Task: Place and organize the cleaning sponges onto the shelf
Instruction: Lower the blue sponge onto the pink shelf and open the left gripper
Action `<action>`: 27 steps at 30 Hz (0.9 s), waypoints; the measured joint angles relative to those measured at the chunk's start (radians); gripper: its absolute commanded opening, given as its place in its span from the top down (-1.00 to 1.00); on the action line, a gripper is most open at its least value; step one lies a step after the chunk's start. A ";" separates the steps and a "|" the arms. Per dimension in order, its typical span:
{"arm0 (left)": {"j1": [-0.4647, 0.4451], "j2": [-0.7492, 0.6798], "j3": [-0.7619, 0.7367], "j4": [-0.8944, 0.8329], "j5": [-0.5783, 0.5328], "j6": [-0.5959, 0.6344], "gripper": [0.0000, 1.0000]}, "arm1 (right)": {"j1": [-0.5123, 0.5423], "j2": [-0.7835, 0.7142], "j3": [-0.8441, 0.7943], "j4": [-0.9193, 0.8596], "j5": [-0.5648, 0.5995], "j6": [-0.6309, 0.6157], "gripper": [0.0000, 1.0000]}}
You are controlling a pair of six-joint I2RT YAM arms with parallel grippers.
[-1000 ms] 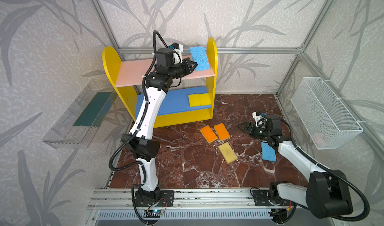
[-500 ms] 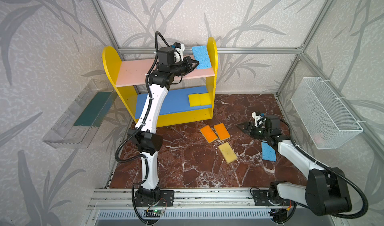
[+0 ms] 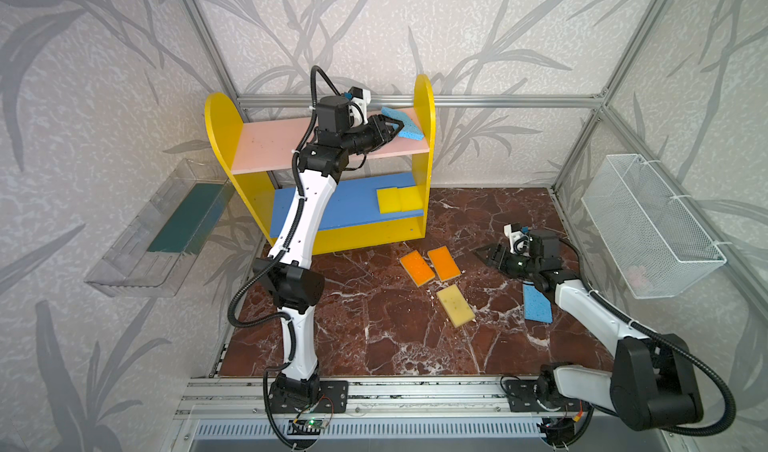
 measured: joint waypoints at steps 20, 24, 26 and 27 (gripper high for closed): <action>-0.001 -0.095 0.001 -0.230 -0.161 0.135 -0.56 | 0.001 -0.004 0.000 0.000 0.000 -0.004 -0.57; -0.004 -0.129 -0.043 -0.236 -0.225 0.163 -0.56 | 0.002 -0.004 0.000 0.000 0.000 -0.004 -0.57; -0.005 -0.129 -0.042 -0.235 -0.246 0.174 -0.56 | 0.002 -0.005 0.000 0.000 0.000 -0.005 -0.57; -0.005 -0.124 -0.034 -0.239 -0.254 0.180 -0.56 | 0.002 -0.005 0.000 0.000 0.000 -0.007 -0.57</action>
